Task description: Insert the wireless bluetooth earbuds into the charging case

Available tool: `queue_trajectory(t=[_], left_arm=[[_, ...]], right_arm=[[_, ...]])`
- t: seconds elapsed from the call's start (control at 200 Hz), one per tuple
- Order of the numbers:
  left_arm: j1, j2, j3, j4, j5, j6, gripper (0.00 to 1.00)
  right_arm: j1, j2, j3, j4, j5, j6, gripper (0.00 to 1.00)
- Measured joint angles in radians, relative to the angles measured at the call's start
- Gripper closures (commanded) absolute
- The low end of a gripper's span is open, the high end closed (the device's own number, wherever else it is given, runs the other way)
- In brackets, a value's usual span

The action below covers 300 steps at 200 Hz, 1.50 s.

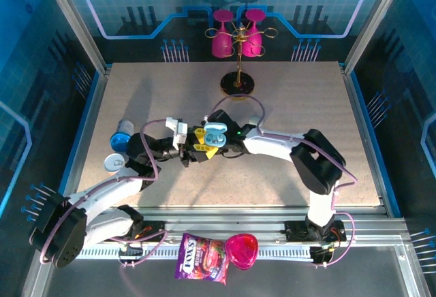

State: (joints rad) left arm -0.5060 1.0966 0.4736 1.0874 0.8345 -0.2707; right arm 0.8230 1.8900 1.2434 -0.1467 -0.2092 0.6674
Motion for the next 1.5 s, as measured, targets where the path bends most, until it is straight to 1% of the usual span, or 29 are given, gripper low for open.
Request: queue_trajectory(t=[0.21, 0.37, 0.465, 0.56, 0.871, 1.181, 1.501], left_arm=[[0.000, -0.002, 0.000, -0.014, 0.000, 0.011, 0.68], [0.000, -0.002, 0.000, -0.018, 0.000, 0.012, 0.68], [0.000, -0.002, 0.000, -0.023, 0.000, 0.015, 0.68], [0.000, -0.002, 0.000, -0.029, 0.000, 0.015, 0.69], [0.000, -0.002, 0.000, -0.037, 0.000, 0.019, 0.68], [0.000, -0.002, 0.000, -0.048, 0.000, 0.035, 0.68], [0.000, -0.004, 0.000, -0.069, 0.000, 0.042, 0.68]], right_arm=[[0.050, 0.107, 0.127, -0.052, 0.003, -0.013, 0.59], [0.106, 0.154, 0.155, -0.063, 0.003, -0.008, 0.57], [0.121, 0.171, 0.156, -0.071, 0.004, -0.001, 0.57], [0.119, 0.177, 0.156, -0.086, 0.018, 0.003, 0.54], [0.100, 0.177, 0.156, -0.126, 0.071, 0.002, 0.51], [0.076, 0.186, 0.160, -0.127, 0.097, 0.002, 0.50], [0.066, 0.231, 0.227, -0.180, 0.109, -0.014, 0.51]])
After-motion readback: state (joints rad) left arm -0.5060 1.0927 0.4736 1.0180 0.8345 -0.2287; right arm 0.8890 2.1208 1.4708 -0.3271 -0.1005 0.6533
